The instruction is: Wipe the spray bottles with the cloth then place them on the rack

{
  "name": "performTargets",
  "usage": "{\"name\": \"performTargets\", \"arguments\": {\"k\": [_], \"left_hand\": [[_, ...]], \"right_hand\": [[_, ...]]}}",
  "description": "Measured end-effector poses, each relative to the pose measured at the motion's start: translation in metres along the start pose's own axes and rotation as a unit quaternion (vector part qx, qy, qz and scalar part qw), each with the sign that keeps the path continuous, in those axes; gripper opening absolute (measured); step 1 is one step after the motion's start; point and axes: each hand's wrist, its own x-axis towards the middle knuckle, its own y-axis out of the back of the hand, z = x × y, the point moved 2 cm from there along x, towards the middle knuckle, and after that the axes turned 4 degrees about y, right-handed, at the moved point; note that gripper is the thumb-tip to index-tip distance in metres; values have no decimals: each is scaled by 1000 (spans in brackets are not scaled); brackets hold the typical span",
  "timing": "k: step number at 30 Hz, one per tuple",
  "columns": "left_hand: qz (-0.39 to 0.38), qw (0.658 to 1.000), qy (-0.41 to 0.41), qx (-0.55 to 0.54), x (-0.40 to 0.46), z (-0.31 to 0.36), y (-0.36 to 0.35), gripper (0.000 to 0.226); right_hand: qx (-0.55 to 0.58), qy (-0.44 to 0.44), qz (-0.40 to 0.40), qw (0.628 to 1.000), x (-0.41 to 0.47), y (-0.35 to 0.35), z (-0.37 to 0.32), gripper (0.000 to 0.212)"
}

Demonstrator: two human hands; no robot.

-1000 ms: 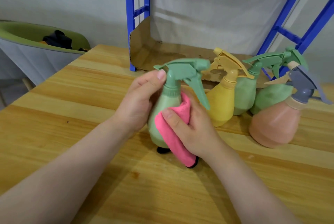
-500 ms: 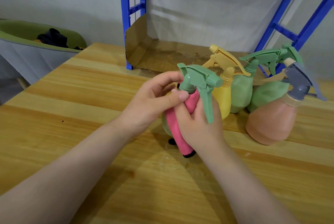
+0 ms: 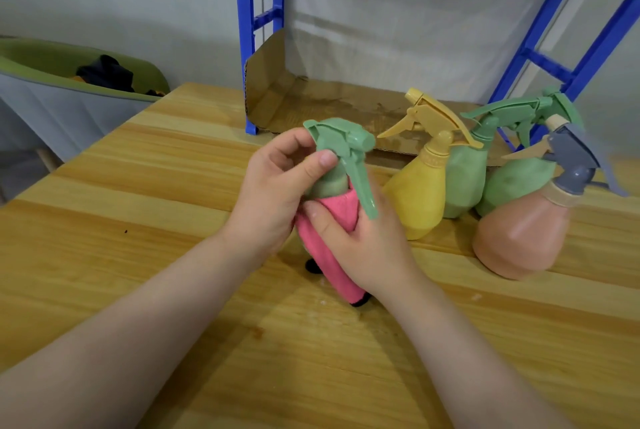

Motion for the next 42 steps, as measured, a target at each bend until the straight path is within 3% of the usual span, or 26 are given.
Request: {"name": "performTargets", "arguments": {"k": [10, 17, 21, 25, 28, 31, 36, 39, 42], "left_hand": [[154, 979, 34, -127, 12, 12, 15, 28], [165, 955, 57, -242, 17, 10, 27, 35], [123, 972, 62, -190, 16, 9, 23, 34], [47, 995, 61, -56, 11, 8, 14, 32], [-36, 998, 48, 26, 7, 2, 8, 20], [-100, 990, 37, 88, 2, -1, 3, 27], [-144, 971, 1, 193, 2, 4, -2, 34], [-193, 959, 1, 206, 1, 7, -5, 38], [-196, 956, 18, 217, -2, 3, -6, 47]], "right_hand": [[57, -50, -29, 997, -2, -1, 11, 82], [180, -78, -45, 980, -6, -5, 14, 94], [175, -72, -49, 981, -5, -1, 13, 80], [155, -50, -52, 985, -1, 3, 10, 73], [129, -41, -65, 989, 0, 4, 7, 44], [91, -26, -66, 993, 1, 6, 3, 25], [83, 1, -27, 996, 3, 11, -1, 15], [62, -1, 15, 998, 5, 14, 1, 14], [27, 1, 67, 997, 4, 15, 3, 21]]}}
